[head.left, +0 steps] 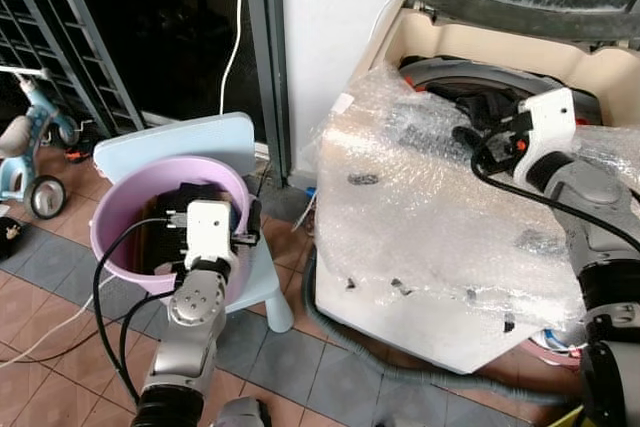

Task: Clothes washing

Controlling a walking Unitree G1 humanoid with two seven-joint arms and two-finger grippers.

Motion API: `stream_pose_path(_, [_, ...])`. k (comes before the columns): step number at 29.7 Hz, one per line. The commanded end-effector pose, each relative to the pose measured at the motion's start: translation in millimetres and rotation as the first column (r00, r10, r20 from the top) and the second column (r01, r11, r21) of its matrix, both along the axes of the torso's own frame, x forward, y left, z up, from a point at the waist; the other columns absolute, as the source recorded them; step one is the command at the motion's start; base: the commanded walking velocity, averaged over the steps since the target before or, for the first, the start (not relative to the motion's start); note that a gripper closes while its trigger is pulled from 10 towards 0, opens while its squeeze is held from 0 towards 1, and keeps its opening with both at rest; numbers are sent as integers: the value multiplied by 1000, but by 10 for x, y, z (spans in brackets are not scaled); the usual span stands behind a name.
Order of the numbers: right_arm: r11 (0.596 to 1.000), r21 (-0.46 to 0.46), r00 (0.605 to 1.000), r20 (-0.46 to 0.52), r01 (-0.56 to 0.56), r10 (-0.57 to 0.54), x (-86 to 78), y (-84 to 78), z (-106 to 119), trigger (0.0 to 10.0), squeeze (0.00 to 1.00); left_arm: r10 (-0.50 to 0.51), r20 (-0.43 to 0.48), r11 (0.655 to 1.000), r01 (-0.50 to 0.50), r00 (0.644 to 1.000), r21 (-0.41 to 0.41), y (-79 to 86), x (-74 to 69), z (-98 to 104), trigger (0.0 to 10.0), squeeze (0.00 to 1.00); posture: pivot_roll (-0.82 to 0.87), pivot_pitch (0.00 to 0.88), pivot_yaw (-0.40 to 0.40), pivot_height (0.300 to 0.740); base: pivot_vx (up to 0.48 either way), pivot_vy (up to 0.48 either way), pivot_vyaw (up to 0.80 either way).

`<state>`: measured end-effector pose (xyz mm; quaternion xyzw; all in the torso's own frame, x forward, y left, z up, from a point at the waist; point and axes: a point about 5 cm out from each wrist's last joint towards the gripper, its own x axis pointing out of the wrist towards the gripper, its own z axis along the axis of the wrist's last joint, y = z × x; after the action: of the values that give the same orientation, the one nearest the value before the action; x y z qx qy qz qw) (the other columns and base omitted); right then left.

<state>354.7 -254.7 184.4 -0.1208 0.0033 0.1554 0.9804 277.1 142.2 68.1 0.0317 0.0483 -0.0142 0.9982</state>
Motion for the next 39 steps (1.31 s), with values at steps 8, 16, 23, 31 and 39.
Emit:
stream_pose_path(8, [999,-38,992,122,31,-26,48,-19,215,10000,0,16,-6,999,-15,1000,29,65,-16,4,10000,0,-44,0,26,740,0,0,0])
stream_pose_path(16, [981,174,995,49,-90,82,51,70,187,10000,0,13,3,1000,-13,1000,25,65,6,26,10000,0,-46,0,29,740,0,0,0])
stream_pose_path(23, [948,242,974,-40,-205,221,3,229,-13,10000,0,5,9,1000,-5,1000,17,44,9,40,10000,0,-41,0,29,740,0,0,0])
stream_pose_path(31, [966,204,979,-90,-162,183,13,192,-114,10000,0,2,4,1000,-2,1000,20,42,1,29,10000,0,-45,0,33,740,0,0,0])
stream_pose_path(39, [981,182,998,-13,59,-57,120,-12,31,10000,0,1,5,1000,-1,1000,21,41,16,35,10000,0,-41,0,32,740,0,0,0])
